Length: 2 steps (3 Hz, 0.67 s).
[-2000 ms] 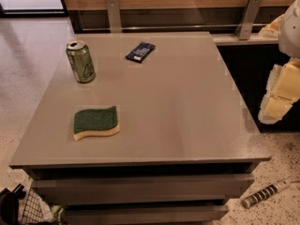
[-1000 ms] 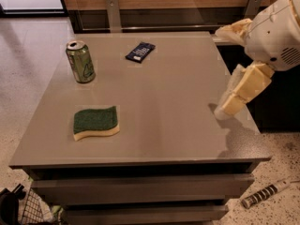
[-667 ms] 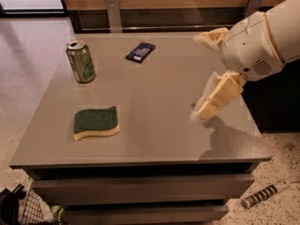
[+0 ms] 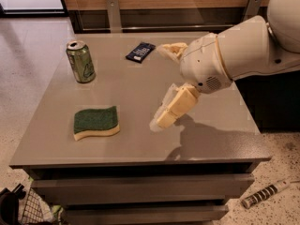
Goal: Move sponge near rxbar blueberry
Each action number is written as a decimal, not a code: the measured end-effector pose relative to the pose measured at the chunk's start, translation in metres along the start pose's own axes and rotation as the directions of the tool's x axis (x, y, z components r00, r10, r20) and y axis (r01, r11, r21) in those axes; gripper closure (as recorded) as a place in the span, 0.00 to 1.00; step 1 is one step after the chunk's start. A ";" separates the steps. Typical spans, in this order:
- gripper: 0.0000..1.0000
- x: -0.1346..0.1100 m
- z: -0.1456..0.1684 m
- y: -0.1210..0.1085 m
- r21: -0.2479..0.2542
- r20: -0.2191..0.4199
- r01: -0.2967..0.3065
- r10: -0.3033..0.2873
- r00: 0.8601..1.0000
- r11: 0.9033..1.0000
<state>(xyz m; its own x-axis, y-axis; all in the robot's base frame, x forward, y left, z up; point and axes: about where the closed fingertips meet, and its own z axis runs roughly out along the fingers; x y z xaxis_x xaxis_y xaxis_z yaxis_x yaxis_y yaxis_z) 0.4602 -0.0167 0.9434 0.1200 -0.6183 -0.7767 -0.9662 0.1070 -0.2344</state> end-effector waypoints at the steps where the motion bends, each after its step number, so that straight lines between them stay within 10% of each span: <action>1: 0.00 0.000 0.000 0.000 0.000 0.000 0.000 0.000 1.000 1.000; 2: 0.00 0.003 0.028 -0.004 -0.032 0.059 -0.010 0.012 0.998 0.999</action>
Offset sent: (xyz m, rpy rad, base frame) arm 0.0317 0.0465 -0.0494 0.1542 0.0630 0.0781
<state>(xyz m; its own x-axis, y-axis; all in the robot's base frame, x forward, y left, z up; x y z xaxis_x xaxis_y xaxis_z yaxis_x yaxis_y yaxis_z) 0.4709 0.0028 0.9255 0.1220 -0.5701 -0.8124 -0.9742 0.0877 -0.2078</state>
